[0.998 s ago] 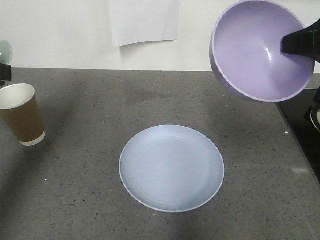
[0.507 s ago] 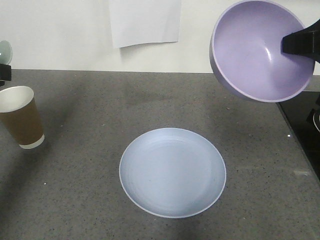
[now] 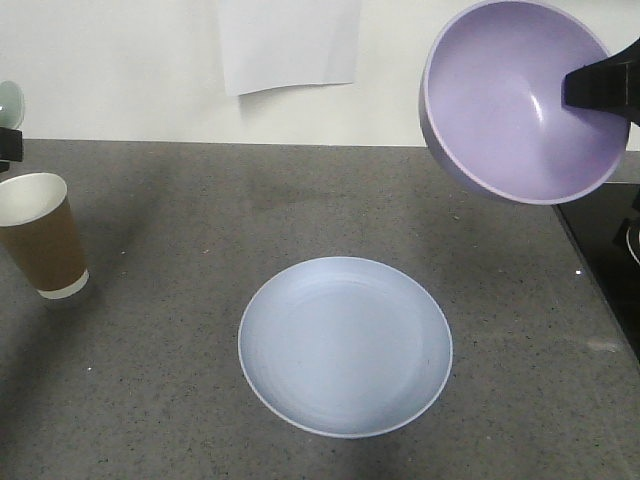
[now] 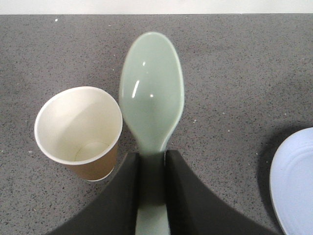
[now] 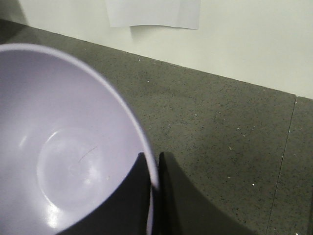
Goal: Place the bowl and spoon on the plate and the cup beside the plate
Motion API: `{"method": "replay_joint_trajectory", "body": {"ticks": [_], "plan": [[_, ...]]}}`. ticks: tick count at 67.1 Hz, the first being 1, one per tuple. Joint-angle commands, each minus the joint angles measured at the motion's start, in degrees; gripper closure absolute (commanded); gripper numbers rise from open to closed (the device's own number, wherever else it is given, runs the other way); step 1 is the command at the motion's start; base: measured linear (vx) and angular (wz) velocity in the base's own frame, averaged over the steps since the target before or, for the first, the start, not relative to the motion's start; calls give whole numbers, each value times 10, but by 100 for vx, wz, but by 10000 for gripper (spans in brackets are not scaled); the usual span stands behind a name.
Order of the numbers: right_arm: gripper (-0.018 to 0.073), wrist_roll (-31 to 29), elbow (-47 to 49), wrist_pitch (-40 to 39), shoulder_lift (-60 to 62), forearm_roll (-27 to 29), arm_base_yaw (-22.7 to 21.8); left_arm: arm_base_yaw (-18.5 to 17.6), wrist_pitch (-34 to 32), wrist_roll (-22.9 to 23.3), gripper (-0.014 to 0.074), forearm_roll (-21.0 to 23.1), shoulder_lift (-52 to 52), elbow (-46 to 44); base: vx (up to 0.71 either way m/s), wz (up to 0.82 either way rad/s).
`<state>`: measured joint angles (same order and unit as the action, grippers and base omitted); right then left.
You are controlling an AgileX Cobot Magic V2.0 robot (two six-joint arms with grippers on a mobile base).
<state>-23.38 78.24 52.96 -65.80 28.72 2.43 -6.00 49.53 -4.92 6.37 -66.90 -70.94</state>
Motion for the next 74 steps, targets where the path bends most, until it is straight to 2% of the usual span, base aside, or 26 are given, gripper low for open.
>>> {"method": "replay_joint_trajectory", "body": {"ticks": [1,74], "plan": [[564,-3,18,-35,11,15,-4,-2,-34,6,603,8,10,-13,0,0],[564,-3,18,-35,11,15,-4,-2,-34,6,603,8,10,-13,0,0]]}}
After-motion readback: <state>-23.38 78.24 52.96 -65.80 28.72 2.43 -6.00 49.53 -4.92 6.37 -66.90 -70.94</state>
